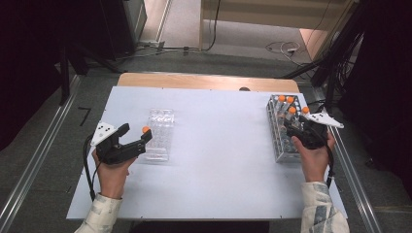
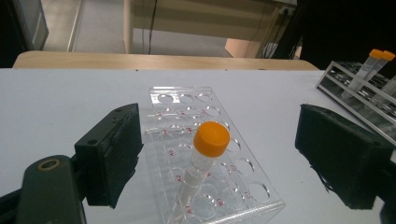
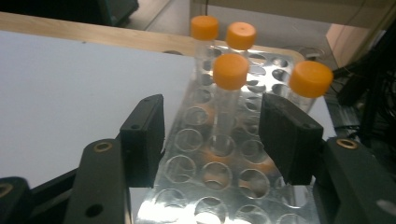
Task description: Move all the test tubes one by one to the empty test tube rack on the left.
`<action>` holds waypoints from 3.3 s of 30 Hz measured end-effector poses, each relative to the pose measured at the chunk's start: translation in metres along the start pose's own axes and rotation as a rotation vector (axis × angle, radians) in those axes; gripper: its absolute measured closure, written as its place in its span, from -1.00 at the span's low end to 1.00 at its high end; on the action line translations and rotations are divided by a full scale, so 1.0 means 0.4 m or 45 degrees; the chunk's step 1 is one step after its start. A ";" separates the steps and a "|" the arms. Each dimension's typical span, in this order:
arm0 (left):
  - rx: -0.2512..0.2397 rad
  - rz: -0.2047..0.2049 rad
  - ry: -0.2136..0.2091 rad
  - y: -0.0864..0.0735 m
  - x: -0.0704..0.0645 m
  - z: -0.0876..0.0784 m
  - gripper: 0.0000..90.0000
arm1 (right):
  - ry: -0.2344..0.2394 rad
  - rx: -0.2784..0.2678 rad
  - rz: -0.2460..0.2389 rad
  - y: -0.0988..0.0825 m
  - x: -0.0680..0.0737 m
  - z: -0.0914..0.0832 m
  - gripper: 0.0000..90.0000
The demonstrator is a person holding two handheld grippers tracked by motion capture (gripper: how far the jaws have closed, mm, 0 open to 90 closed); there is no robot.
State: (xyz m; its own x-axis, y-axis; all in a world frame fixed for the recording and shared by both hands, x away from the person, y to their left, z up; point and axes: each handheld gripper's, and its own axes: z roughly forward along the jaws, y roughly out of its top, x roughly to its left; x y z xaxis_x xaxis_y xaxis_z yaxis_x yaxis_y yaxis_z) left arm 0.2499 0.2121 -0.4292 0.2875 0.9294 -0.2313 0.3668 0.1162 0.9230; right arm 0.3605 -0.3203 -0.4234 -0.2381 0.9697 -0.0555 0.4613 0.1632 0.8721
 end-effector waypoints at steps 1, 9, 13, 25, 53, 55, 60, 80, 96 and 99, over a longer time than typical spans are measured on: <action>-0.001 0.000 0.000 0.000 0.000 -0.001 -0.67 | -0.013 0.000 0.004 0.002 -0.007 0.001 -0.08; -0.007 0.000 -0.002 0.001 0.002 -0.002 -0.67 | -0.078 0.049 0.043 -0.005 -0.062 0.018 0.04; -0.011 0.002 -0.006 0.002 0.000 -0.001 -0.67 | -0.094 0.083 0.026 -0.002 -0.081 0.035 0.10; -0.001 0.014 -0.005 0.000 -0.004 0.002 -0.67 | -0.030 0.114 0.007 0.012 -0.124 0.080 0.29; 0.010 0.014 -0.005 -0.002 -0.003 0.006 -0.66 | 0.021 0.066 -0.029 0.035 -0.139 0.076 0.59; 0.009 0.013 -0.006 -0.002 -0.003 0.005 -0.66 | 0.022 0.054 -0.033 0.044 -0.139 0.064 0.59; 0.008 0.014 -0.005 -0.003 -0.004 0.006 -0.66 | 0.023 0.008 -0.045 0.063 -0.135 0.030 0.59; 0.012 0.016 -0.015 -0.001 -0.012 0.004 -0.65 | 0.252 -0.052 -0.134 0.061 -0.008 -0.125 0.60; 0.004 0.027 -0.026 0.001 -0.018 0.000 -0.65 | 0.510 -0.039 -0.246 0.060 0.178 -0.128 0.60; 0.001 0.029 -0.033 0.002 -0.022 -0.001 -0.65 | 0.546 -0.028 -0.268 0.056 0.205 -0.119 0.60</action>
State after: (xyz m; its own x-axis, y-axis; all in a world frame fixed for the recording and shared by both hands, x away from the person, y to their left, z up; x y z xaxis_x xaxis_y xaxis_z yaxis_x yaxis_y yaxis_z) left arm 0.2472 0.2041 -0.4263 0.3187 0.9224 -0.2181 0.3608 0.0947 0.9278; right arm 0.3107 -0.2460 -0.3853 -0.6581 0.7523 -0.0305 0.3480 0.3398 0.8737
